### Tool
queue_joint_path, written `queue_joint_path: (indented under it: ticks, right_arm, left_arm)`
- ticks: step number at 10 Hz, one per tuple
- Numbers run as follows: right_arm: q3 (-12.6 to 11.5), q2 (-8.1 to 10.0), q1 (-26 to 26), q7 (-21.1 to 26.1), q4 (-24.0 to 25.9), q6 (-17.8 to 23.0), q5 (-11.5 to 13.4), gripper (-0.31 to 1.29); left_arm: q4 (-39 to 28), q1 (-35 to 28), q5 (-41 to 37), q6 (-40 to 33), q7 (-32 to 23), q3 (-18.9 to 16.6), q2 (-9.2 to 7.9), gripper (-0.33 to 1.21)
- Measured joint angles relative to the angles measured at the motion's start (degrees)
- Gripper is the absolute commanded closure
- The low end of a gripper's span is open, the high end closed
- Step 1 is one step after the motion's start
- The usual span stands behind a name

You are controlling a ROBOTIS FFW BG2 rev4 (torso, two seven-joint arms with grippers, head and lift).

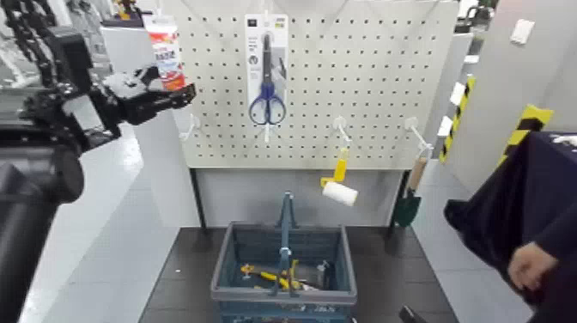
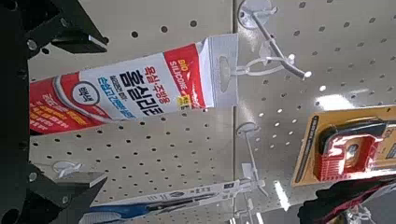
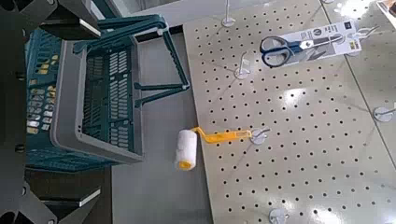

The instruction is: Put the red glue tube into the crate.

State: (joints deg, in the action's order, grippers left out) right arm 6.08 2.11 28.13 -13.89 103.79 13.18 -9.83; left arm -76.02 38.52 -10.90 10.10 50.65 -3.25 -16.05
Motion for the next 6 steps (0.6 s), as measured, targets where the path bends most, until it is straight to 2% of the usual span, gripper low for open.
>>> queue_joint_path:
  ticks: [6]
  right_arm:
    - [-0.1, 0.0, 0.2, 0.0, 0.0, 0.0, -0.1, 0.13]
  left_arm:
    - [-1.9, -0.2, -0.1, 2.0, -2.6, 0.1, 0.03, 1.11]
